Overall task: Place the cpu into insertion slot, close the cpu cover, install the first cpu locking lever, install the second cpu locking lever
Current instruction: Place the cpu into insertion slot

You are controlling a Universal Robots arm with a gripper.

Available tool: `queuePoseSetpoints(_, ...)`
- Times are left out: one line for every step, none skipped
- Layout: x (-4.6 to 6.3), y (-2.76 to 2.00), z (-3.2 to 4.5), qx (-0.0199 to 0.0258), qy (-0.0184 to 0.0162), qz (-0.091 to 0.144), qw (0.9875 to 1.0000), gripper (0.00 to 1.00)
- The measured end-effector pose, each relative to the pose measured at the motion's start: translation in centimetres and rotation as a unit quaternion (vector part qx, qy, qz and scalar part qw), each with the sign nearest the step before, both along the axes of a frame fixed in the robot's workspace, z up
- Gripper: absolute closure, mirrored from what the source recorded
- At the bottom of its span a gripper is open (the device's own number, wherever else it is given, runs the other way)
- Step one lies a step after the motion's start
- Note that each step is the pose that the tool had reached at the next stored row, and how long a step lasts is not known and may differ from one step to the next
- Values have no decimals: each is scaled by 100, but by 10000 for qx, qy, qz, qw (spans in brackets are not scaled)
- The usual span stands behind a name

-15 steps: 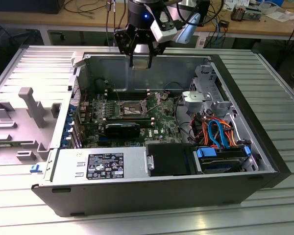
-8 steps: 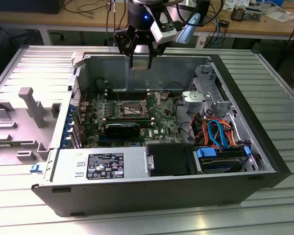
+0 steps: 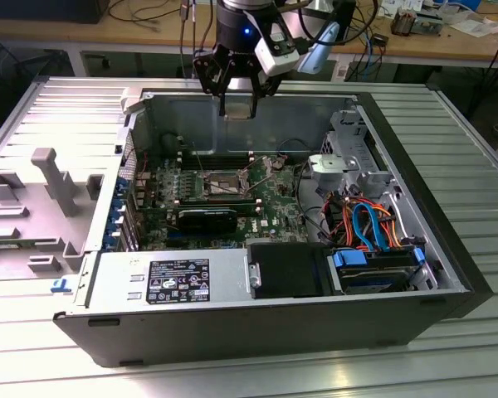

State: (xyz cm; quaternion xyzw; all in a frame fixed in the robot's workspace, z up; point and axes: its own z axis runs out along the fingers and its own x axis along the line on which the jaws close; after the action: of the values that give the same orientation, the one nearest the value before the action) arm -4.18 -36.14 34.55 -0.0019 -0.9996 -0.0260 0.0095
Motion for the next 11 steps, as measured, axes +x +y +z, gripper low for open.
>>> queuePoseSetpoints(0, -1, -3, 0, 0, 0, 10000, 46)
queuePoseSetpoints(0, -1, -5, 0, 0, 0, 10000, 46)
queuePoseSetpoints(0, -1, -7, 0, 0, 0, 10000, 46)
queuePoseSetpoints(0, -2, -9, 0, 0, 0, 10000, 46)
queuePoseSetpoints(0, -2, -11, 0, 0, 0, 10000, 46)
queuePoseSetpoints(0, -2, -13, 0, 0, 0, 10000, 46)
queuePoseSetpoints(0, -3, -17, 1, 0, 0, 10000, 46)
queuePoseSetpoints(0, -4, -20, 0, 0, 0, 10000, 46)
queuePoseSetpoints(0, -5, -22, 1, -1, 0, 10000, 46)
queuePoseSetpoints(0, -6, -25, 1, 0, 0, 10000, 46)
queuePoseSetpoints(-1, -7, -27, 0, 0, 0, 10000, 46)
